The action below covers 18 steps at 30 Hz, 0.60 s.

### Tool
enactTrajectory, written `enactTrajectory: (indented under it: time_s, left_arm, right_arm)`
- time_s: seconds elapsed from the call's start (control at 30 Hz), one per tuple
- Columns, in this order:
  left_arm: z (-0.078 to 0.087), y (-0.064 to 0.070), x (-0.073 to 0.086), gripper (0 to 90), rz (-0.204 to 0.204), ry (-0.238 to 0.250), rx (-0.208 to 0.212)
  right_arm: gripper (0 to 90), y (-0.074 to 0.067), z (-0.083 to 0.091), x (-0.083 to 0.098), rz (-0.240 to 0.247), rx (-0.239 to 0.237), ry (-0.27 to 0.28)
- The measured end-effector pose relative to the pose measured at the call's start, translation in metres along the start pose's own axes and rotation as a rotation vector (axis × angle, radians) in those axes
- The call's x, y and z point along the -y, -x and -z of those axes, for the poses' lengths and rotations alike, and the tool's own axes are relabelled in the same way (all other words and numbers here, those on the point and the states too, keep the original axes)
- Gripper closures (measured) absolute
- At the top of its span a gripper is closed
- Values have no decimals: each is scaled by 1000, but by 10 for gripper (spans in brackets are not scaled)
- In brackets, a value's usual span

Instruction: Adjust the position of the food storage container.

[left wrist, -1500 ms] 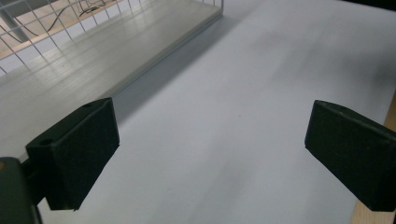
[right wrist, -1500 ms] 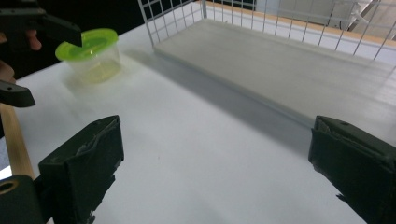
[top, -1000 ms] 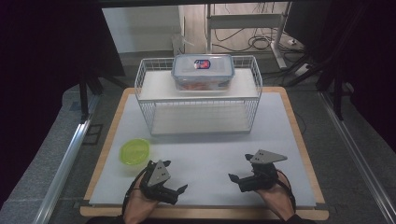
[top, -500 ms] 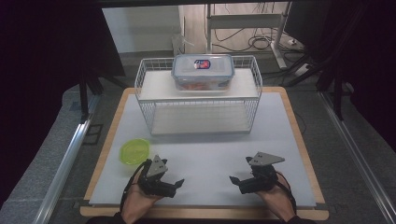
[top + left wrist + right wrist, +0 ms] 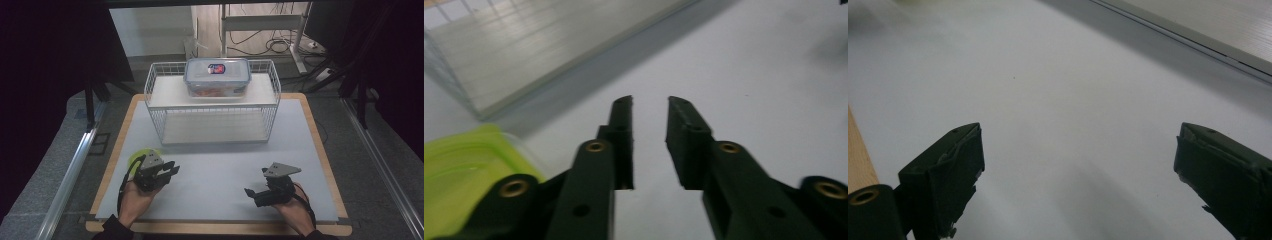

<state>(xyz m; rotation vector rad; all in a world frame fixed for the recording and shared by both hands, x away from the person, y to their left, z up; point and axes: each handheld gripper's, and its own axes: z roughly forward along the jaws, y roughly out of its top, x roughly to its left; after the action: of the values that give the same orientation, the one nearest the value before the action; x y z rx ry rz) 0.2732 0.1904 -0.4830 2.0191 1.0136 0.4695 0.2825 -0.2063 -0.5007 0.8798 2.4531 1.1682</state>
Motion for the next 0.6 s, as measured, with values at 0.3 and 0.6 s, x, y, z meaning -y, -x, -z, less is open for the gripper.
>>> enactTrajectory:
  time_s: [0.3,0.6]
  left_arm:
    - [21,-48,7,900,109,22,-108]
    - [42,-98,32,900,211,15,-289]
  right_arm:
    - [62,0,-1,0,-1,0,-4]
    - [70,1,-2,0,3,7,-15]
